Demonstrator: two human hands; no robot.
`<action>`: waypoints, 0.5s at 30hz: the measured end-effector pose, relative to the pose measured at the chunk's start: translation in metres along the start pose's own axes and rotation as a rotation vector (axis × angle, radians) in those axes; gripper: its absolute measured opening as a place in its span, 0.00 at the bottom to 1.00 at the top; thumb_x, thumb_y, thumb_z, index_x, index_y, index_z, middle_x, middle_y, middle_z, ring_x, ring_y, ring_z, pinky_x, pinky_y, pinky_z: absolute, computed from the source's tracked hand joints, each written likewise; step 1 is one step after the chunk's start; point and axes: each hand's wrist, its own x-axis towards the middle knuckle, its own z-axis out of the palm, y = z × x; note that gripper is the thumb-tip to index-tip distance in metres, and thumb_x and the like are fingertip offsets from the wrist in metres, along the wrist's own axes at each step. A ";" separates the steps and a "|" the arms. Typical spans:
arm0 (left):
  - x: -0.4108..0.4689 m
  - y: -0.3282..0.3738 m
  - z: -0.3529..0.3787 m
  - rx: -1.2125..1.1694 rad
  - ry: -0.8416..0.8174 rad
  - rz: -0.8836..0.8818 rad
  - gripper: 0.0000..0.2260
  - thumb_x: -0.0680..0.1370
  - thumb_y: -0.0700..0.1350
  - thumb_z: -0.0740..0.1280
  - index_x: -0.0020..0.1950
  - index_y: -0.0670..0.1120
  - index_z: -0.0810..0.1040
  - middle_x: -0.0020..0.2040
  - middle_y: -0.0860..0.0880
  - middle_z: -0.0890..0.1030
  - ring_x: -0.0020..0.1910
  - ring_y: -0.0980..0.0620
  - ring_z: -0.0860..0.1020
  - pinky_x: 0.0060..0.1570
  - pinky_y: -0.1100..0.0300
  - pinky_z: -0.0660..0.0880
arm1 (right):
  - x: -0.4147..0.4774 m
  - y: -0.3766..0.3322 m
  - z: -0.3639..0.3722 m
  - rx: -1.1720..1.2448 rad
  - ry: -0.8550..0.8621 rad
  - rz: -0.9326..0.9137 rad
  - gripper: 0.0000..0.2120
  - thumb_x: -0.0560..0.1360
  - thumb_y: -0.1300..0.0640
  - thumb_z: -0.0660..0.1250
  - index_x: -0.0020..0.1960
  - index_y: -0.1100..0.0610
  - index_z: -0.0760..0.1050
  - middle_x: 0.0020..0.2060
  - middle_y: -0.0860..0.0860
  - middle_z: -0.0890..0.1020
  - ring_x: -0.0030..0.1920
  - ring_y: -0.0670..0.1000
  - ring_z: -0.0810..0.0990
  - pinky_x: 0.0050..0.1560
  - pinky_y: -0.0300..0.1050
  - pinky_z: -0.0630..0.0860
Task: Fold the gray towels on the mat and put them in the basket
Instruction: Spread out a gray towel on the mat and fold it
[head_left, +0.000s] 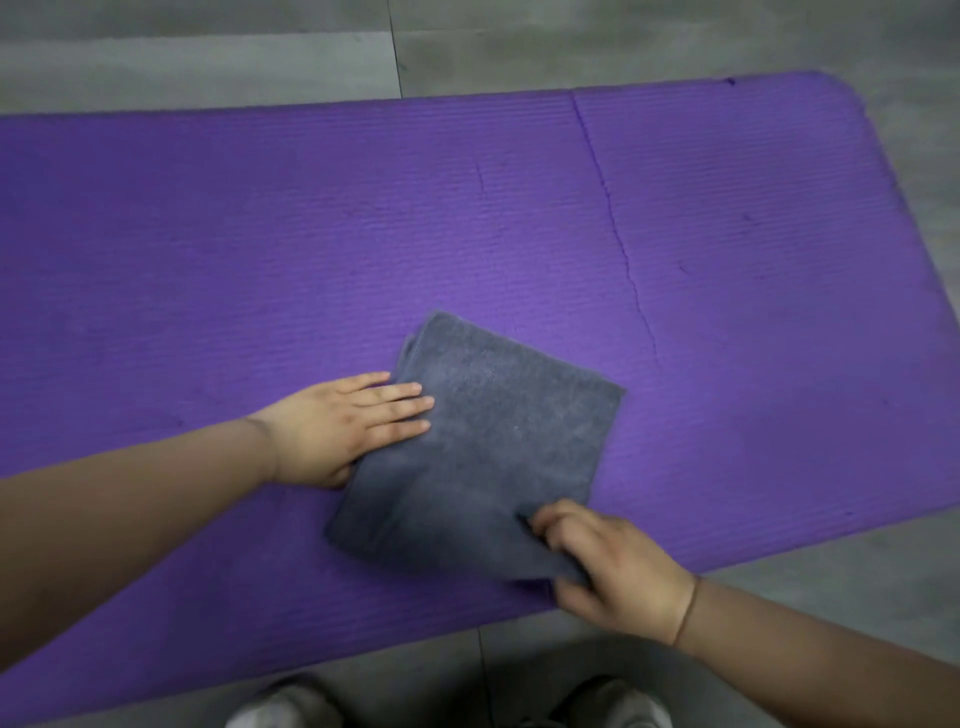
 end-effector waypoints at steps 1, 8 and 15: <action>-0.004 0.001 0.007 -0.005 0.057 0.007 0.26 0.65 0.52 0.55 0.62 0.48 0.67 0.58 0.49 0.81 0.57 0.50 0.79 0.67 0.58 0.55 | 0.001 0.000 -0.001 0.090 0.110 0.085 0.10 0.64 0.57 0.60 0.43 0.52 0.62 0.44 0.49 0.76 0.41 0.46 0.77 0.42 0.31 0.71; -0.013 0.040 0.006 -1.066 0.239 -0.486 0.36 0.59 0.72 0.65 0.62 0.56 0.66 0.61 0.58 0.72 0.61 0.71 0.65 0.57 0.83 0.61 | 0.033 0.012 -0.023 0.352 0.544 0.630 0.13 0.73 0.59 0.63 0.38 0.46 0.61 0.34 0.42 0.70 0.34 0.32 0.72 0.39 0.25 0.66; 0.014 0.036 -0.007 -1.270 0.401 -0.931 0.13 0.74 0.44 0.67 0.56 0.38 0.78 0.38 0.56 0.78 0.44 0.58 0.78 0.36 0.76 0.70 | 0.083 0.034 -0.054 0.230 0.534 0.767 0.08 0.76 0.60 0.62 0.53 0.63 0.70 0.40 0.53 0.75 0.45 0.53 0.73 0.42 0.41 0.63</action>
